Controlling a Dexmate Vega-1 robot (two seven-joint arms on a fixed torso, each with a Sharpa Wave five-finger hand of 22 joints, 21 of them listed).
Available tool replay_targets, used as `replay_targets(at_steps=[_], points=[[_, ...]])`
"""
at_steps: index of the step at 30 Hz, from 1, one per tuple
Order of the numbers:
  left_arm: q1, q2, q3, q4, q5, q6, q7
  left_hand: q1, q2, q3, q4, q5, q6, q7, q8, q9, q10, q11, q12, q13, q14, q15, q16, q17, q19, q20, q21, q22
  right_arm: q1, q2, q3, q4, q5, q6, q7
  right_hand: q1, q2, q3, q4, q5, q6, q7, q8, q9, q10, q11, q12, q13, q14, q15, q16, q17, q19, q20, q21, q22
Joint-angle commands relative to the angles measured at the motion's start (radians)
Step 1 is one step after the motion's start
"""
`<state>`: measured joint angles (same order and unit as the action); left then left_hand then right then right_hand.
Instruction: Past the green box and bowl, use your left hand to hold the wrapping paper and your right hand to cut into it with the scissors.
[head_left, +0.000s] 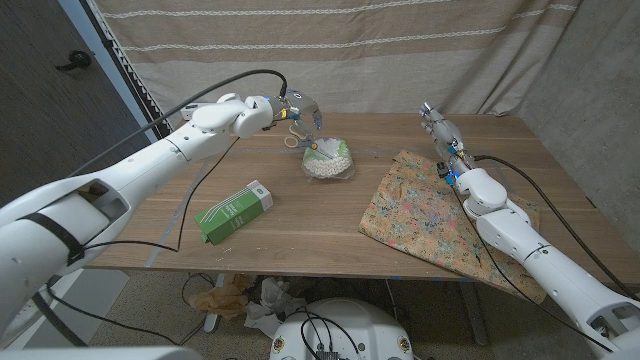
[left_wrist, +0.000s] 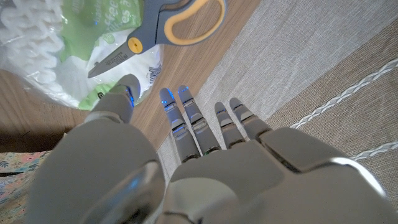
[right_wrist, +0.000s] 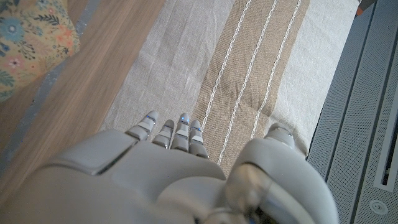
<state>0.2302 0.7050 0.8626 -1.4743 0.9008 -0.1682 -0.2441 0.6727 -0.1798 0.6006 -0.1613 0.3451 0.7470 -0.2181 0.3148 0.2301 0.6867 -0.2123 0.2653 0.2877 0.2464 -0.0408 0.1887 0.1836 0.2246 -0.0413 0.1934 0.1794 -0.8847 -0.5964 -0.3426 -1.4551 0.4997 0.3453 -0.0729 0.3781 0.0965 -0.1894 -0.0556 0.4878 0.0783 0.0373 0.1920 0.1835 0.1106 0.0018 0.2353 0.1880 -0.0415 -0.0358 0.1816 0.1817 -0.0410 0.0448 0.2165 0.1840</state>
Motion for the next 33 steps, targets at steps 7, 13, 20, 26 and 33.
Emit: replay_targets(at_steps=[7,13,20,26,33], points=[[-0.022,-0.024,0.036,0.044,0.001,-0.007,-0.02,-0.015,0.001,-0.01,-0.003,0.008,0.031,0.001,0.011,0.0,0.032,-0.001,0.001,0.002,-0.007,-0.169,0.002,0.006,-0.008,-0.014,0.002,0.002,-0.003,-0.004,0.003,-0.007,0.003,-0.004,0.0,0.018,0.001,-0.001,-0.006,0.006,-0.006,0.001,0.002,0.003,-0.001,-0.004,0.001,0.005,-0.008,0.001,0.002,0.001,-0.001,-0.006,-0.001,0.001],[-0.029,-0.029,0.045,0.057,0.001,-0.017,-0.022,-0.02,0.001,-0.014,-0.002,0.01,0.047,0.002,0.015,-0.003,0.044,0.0,0.003,0.0,-0.005,-0.169,0.005,0.006,-0.012,-0.012,0.002,0.003,-0.003,-0.009,0.003,-0.013,-0.012,-0.001,-0.006,0.024,0.001,0.001,-0.01,0.007,-0.009,0.001,0.002,0.003,-0.003,-0.005,0.0,0.005,-0.009,0.001,0.001,0.001,0.0,-0.007,-0.001,0.001],[-0.046,-0.043,0.058,0.074,-0.014,-0.015,-0.077,-0.025,0.001,-0.02,-0.001,0.013,0.062,0.0,0.017,-0.008,0.056,-0.001,0.001,-0.005,-0.003,-0.169,0.007,0.006,-0.01,-0.016,0.004,0.003,-0.002,-0.011,0.004,-0.018,-0.012,-0.008,-0.008,0.033,0.0,0.003,-0.015,0.008,-0.01,0.0,0.002,0.003,-0.003,-0.005,0.0,0.005,-0.01,-0.001,0.001,0.0,-0.001,-0.005,-0.002,0.001],[-0.057,-0.053,0.071,0.087,-0.002,-0.006,-0.079,-0.032,-0.002,-0.027,0.0,0.016,0.052,-0.001,0.008,-0.012,0.044,0.0,-0.01,-0.012,-0.017,-0.168,0.001,0.005,-0.013,-0.014,0.004,0.003,0.002,-0.009,0.001,-0.013,-0.012,-0.01,-0.005,0.04,-0.001,0.004,-0.02,0.01,-0.01,0.0,0.003,0.003,-0.004,-0.002,-0.001,0.005,-0.011,0.0,0.001,0.0,-0.001,-0.006,-0.003,0.001],[-0.072,-0.067,0.077,0.124,-0.031,-0.025,-0.077,-0.042,-0.001,-0.037,0.001,0.019,0.059,0.0,0.003,-0.017,0.028,-0.001,-0.025,-0.021,-0.034,-0.168,-0.002,0.003,-0.018,-0.01,0.003,0.003,0.002,-0.009,0.001,-0.011,-0.012,-0.013,-0.008,0.048,-0.002,0.005,-0.024,0.011,-0.01,0.0,0.004,0.003,-0.006,0.008,-0.002,0.005,-0.013,0.004,0.0,0.0,-0.002,-0.005,-0.005,0.001]])
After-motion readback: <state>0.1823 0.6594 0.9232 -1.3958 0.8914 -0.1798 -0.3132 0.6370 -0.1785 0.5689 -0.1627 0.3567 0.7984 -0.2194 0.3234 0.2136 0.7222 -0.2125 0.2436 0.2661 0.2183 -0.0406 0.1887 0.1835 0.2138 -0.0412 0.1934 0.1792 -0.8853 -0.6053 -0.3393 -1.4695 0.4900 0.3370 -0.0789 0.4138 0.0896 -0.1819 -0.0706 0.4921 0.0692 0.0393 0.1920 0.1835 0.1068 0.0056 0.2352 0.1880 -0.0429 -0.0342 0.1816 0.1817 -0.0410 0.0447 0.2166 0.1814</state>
